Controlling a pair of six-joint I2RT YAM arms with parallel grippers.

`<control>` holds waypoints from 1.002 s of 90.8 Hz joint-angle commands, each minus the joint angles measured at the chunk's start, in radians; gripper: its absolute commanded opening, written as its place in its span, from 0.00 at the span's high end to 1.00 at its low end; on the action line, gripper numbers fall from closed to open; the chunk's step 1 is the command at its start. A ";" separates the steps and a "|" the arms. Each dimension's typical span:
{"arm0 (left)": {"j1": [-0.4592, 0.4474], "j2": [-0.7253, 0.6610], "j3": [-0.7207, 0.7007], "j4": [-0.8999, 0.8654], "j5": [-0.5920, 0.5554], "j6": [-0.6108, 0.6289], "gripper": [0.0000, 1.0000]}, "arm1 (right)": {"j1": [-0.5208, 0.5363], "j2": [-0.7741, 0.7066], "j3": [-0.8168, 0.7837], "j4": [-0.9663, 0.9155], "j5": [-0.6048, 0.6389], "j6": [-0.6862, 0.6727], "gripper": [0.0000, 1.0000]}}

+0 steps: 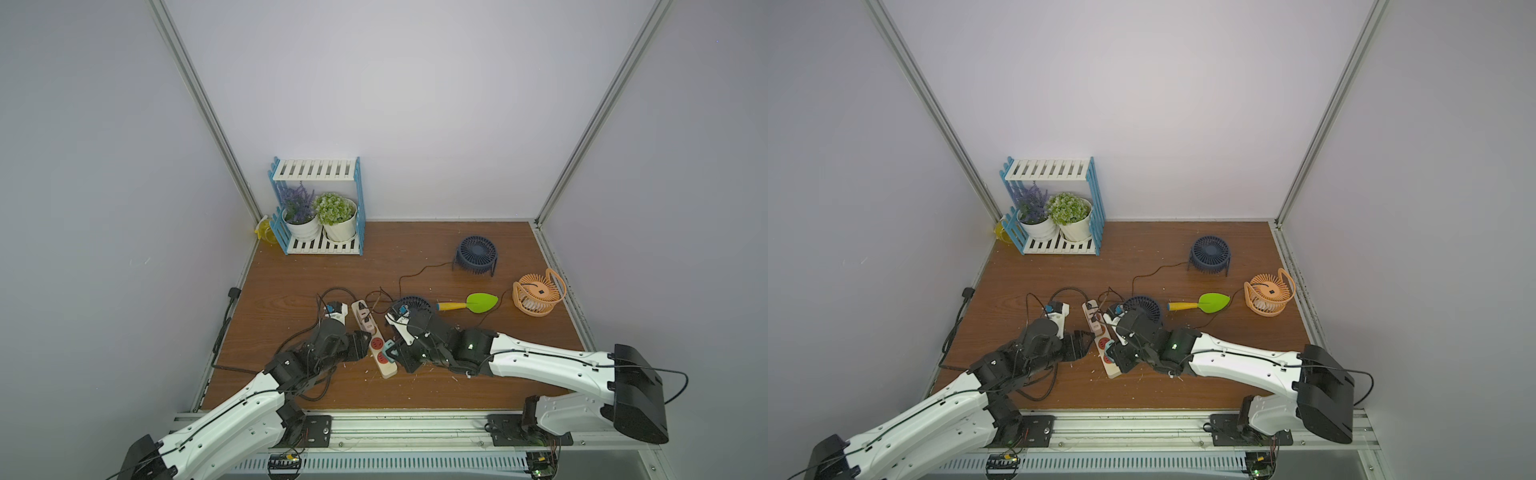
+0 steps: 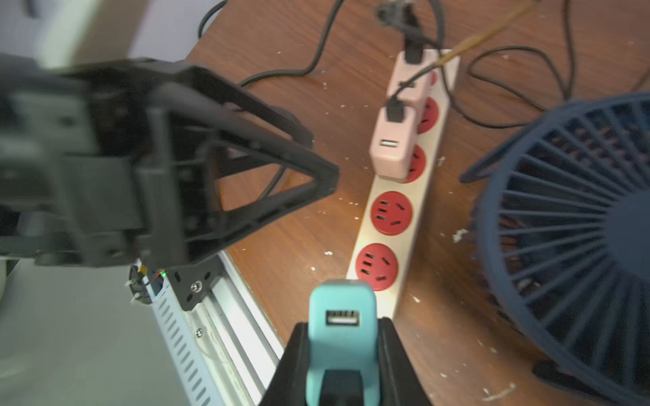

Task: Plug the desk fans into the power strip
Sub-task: Insert the plug into the socket.

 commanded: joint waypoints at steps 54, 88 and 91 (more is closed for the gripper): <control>0.016 0.158 -0.128 0.260 0.180 -0.222 0.53 | 0.020 0.164 -0.009 0.136 0.126 0.059 1.00; 0.016 0.178 -0.154 0.272 0.182 -0.243 0.58 | 0.020 0.190 0.005 0.092 0.164 0.060 1.00; 0.016 0.179 -0.155 0.273 0.185 -0.244 0.58 | 0.020 0.190 0.004 0.087 0.169 0.061 1.00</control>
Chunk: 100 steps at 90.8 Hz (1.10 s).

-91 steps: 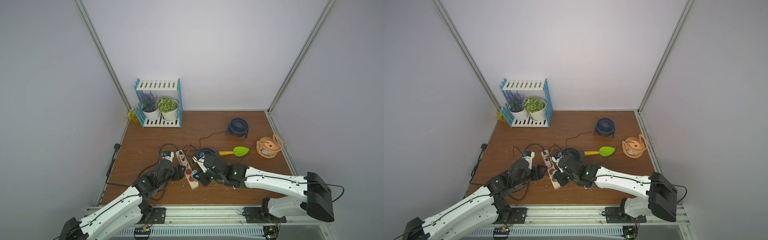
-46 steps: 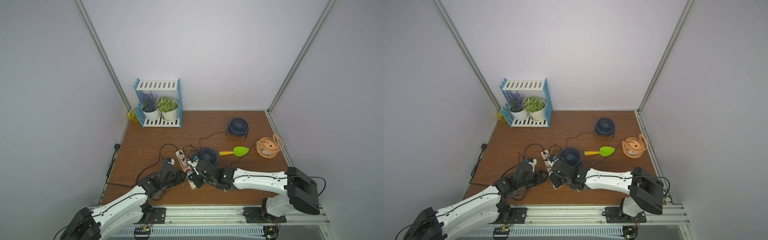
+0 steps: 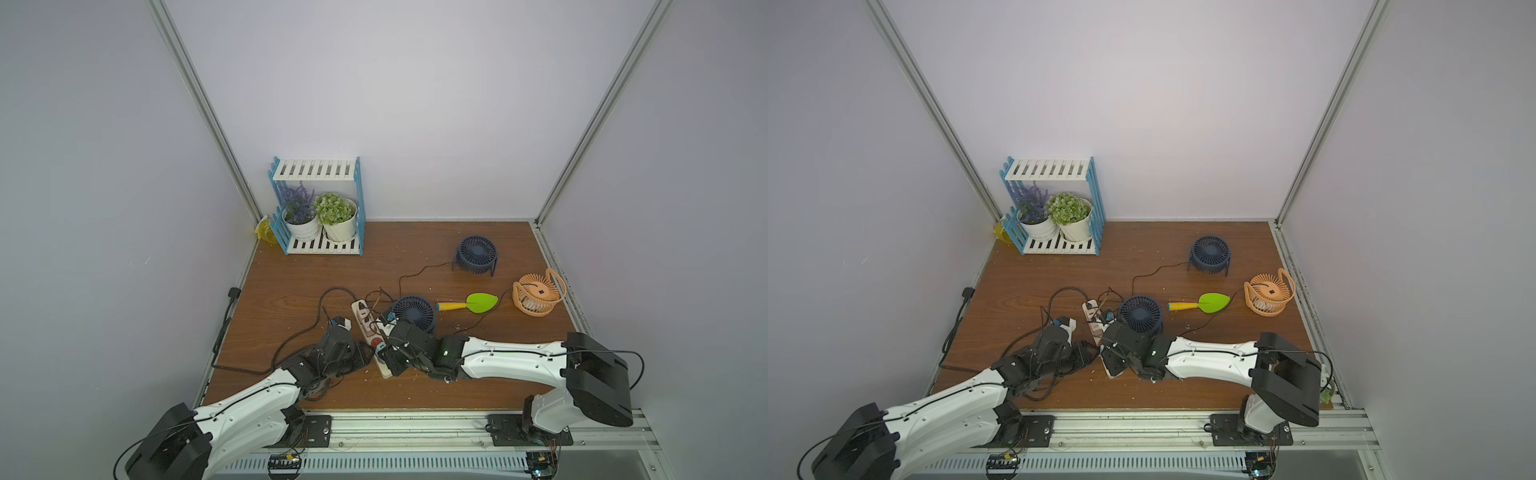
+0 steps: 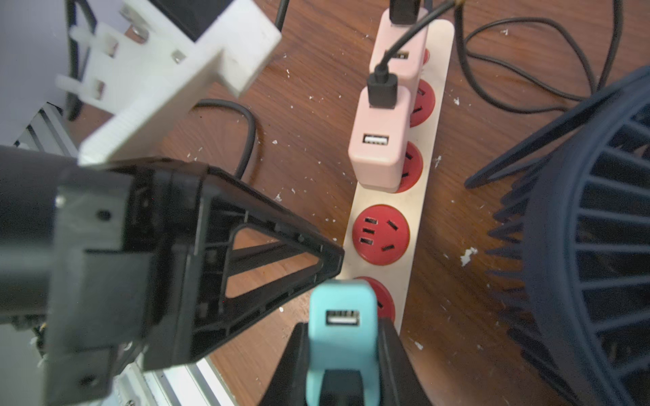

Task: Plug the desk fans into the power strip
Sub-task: Insert the plug into the socket.

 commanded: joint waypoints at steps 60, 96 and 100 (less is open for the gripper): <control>0.006 0.237 -0.018 0.362 0.175 -0.047 0.67 | 0.002 -0.087 -0.023 -0.093 0.152 0.027 1.00; 0.009 0.207 -0.038 0.326 0.112 -0.050 0.61 | 0.001 -0.072 -0.025 -0.047 0.121 0.037 1.00; 0.009 0.199 -0.034 0.305 0.101 -0.048 0.61 | 0.001 -0.069 -0.024 -0.043 0.115 0.040 1.00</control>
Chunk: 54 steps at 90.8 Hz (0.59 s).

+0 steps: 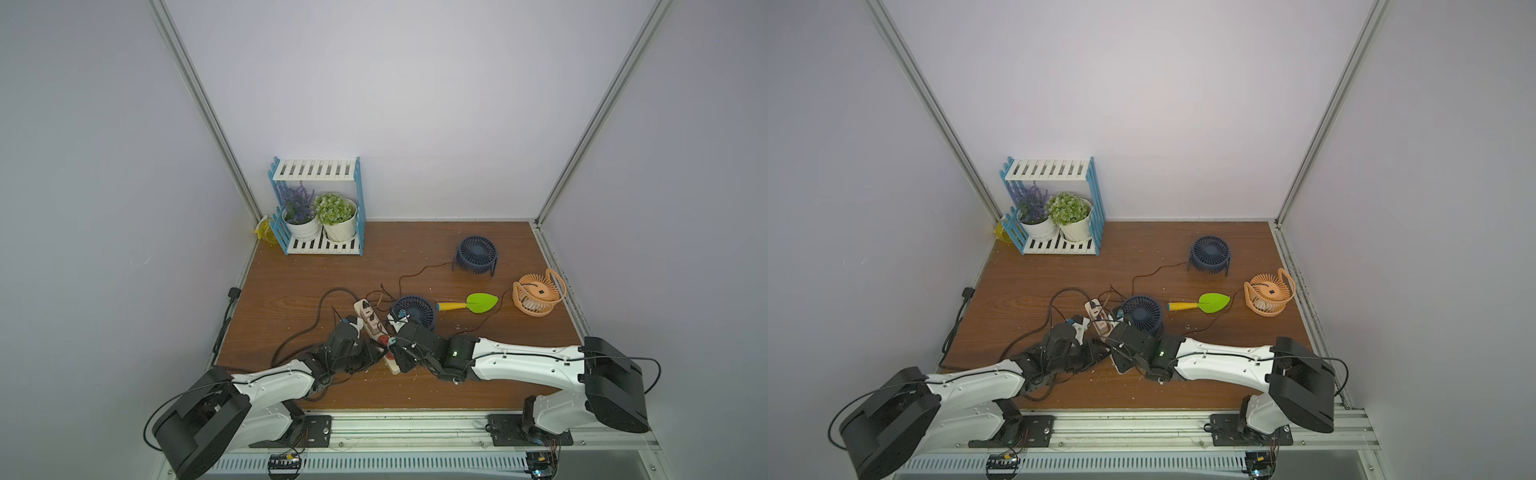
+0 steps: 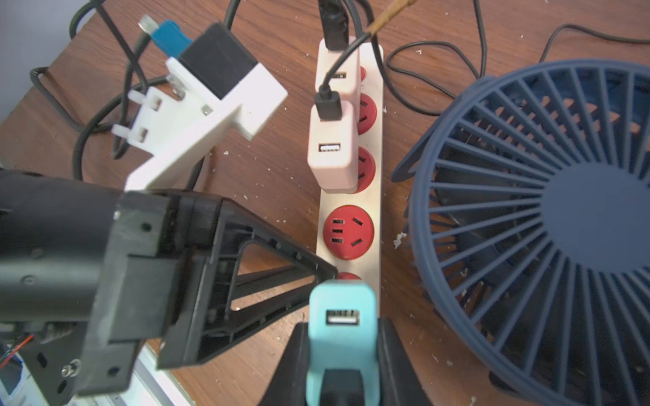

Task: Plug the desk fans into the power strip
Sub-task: Insert the plug into the socket.

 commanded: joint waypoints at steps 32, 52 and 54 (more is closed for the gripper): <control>0.014 -0.003 0.015 -0.075 -0.065 0.029 0.68 | -0.001 0.045 0.012 0.054 -0.025 0.016 1.00; 0.014 0.006 0.012 -0.069 -0.066 0.028 0.69 | 0.000 0.062 0.007 0.012 -0.007 0.016 1.00; 0.014 0.005 0.012 -0.070 -0.066 0.028 0.69 | 0.001 0.064 0.004 0.010 -0.002 0.015 1.00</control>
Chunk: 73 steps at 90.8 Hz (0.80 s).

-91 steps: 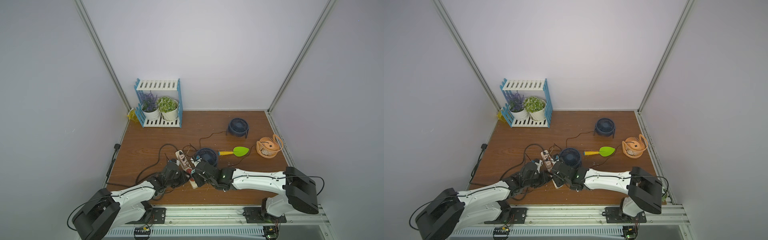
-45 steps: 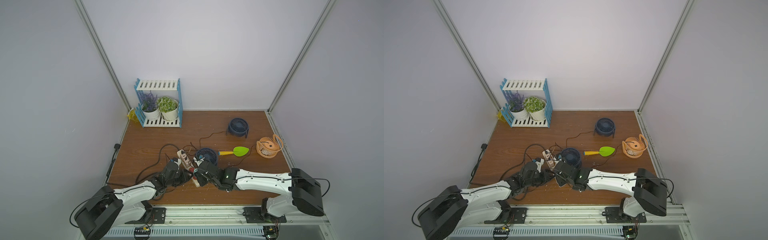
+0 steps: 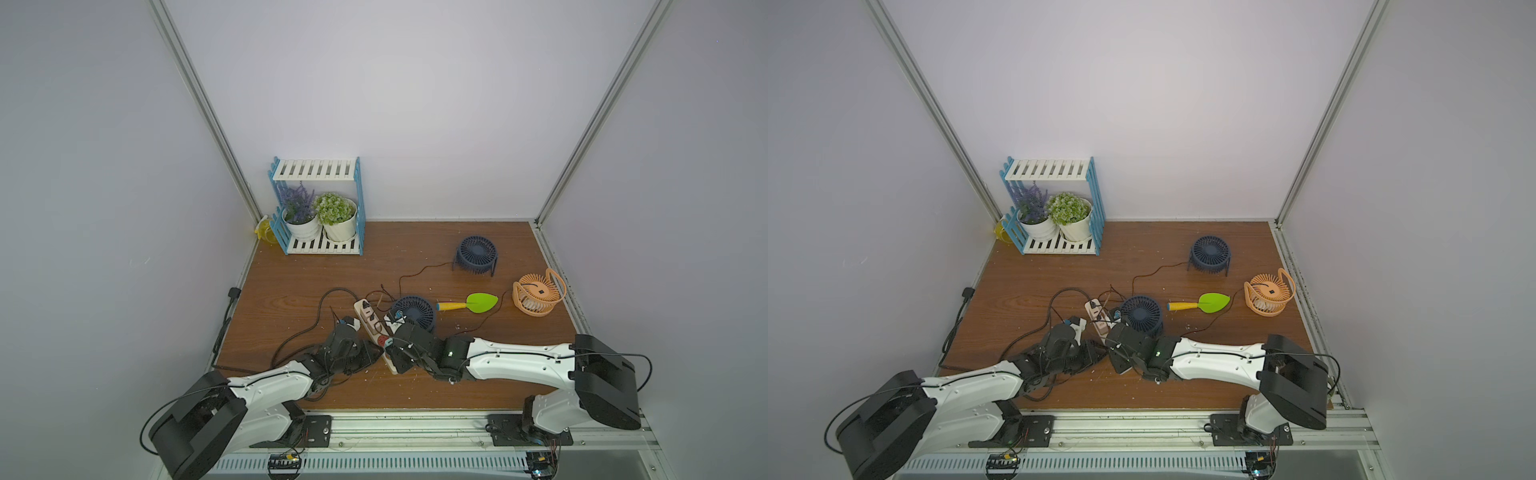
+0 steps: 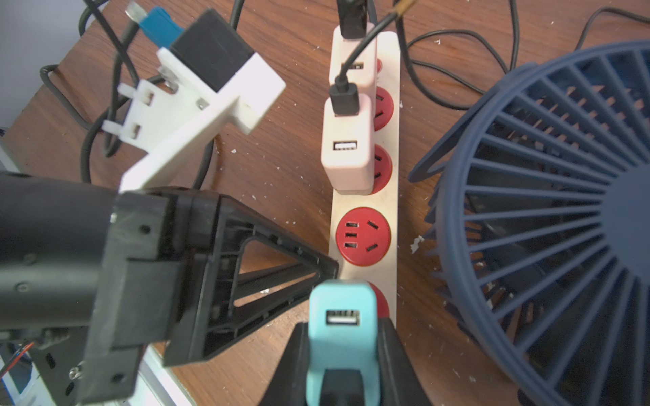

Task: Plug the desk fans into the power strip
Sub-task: Insert the plug into the socket.

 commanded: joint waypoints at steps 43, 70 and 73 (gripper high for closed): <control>0.010 0.016 0.011 -0.023 -0.026 0.014 0.70 | 0.002 0.054 -0.002 -0.080 -0.008 -0.012 1.00; 0.010 0.021 0.011 -0.019 -0.031 0.015 0.73 | 0.037 0.123 -0.036 -0.162 -0.002 -0.004 1.00; 0.010 0.019 0.011 -0.021 -0.031 0.015 0.74 | 0.044 0.135 -0.035 -0.180 0.002 -0.001 1.00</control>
